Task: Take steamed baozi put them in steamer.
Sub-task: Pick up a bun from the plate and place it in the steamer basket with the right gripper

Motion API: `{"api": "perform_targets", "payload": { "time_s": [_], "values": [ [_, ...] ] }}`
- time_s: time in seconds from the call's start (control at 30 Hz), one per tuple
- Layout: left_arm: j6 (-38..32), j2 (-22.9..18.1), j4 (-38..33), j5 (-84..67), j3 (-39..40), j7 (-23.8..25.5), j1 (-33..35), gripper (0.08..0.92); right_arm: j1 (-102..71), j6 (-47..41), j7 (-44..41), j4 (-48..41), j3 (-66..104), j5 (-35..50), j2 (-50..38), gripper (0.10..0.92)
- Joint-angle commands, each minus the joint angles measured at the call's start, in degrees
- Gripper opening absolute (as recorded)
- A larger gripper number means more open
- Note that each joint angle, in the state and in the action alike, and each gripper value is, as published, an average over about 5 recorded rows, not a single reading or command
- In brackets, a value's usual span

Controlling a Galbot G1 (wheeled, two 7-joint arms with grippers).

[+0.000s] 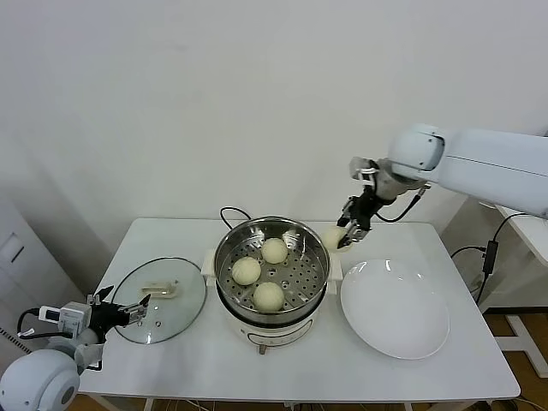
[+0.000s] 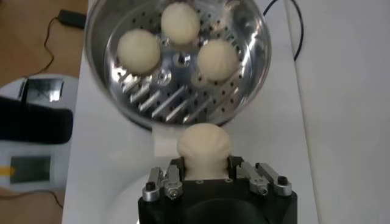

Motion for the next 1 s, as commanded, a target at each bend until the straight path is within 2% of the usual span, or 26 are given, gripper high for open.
{"api": "perform_targets", "payload": {
  "time_s": [0.03,0.47,1.0],
  "values": [
    [0.0,-0.1,0.2,0.0,0.2,0.1,-0.3,0.823,-1.1,-6.2,8.3,2.9,-0.9,6.5,5.7,0.441],
    [-0.2,-0.1,0.5,0.0,0.4,0.2,-0.6,0.823,-9.3,-7.9,12.4,0.6,1.2,6.9,10.3,0.441],
    [-0.2,-0.2,0.8,-0.2,0.7,0.2,-1.2,0.823,-15.8,-8.7,16.6,-0.9,3.0,6.1,10.1,0.453]
  ]
}}
